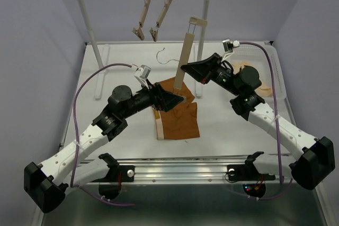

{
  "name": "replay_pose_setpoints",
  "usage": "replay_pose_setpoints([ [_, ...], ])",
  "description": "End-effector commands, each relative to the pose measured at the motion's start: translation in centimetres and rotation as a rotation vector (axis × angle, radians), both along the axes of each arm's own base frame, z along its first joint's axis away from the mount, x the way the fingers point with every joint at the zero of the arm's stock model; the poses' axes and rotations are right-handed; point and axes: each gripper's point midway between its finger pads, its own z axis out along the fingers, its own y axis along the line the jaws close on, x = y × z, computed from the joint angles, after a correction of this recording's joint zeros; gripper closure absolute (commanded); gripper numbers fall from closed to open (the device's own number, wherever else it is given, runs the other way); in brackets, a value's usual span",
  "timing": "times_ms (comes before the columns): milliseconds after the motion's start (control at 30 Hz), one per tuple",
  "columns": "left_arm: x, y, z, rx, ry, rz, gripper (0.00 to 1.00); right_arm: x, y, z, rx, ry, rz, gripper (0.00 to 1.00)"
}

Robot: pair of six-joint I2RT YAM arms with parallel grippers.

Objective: Clip the underwear to the hanger

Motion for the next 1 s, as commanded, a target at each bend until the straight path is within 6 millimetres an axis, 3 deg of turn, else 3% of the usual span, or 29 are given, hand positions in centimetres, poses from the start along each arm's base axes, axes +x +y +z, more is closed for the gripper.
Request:
replay_pose_setpoints([
  [0,-2.4,-0.2,2.0,-0.077,-0.082,-0.107,0.01,0.1,-0.3,2.0,0.045,0.022,0.032,0.99],
  [233,-3.4,-0.6,2.1,-0.087,-0.087,-0.168,0.01,0.6,0.7,0.9,0.033,0.071,0.078,0.99],
  [467,-4.1,-0.5,2.2,-0.084,-0.11,-0.199,0.23,0.6,0.7,0.9,0.038,0.078,0.077,0.99],
  [667,-3.8,-0.7,1.3,-0.07,-0.091,-0.196,0.25,1.0,0.4,0.9,0.044,0.085,0.062,0.99],
  [800,-3.8,-0.7,1.1,-0.068,-0.082,-0.196,0.44,0.9,0.3,0.9,0.047,0.088,0.064,0.99],
  [833,-3.8,-0.7,1.0,-0.068,-0.082,-0.192,0.58,1.0,0.4,0.8,0.045,0.089,0.065,0.99],
  [967,-3.8,-0.3,1.3,-0.078,-0.091,-0.173,0.74,0.9,0.4,0.8,0.044,0.089,0.069,0.99],
])
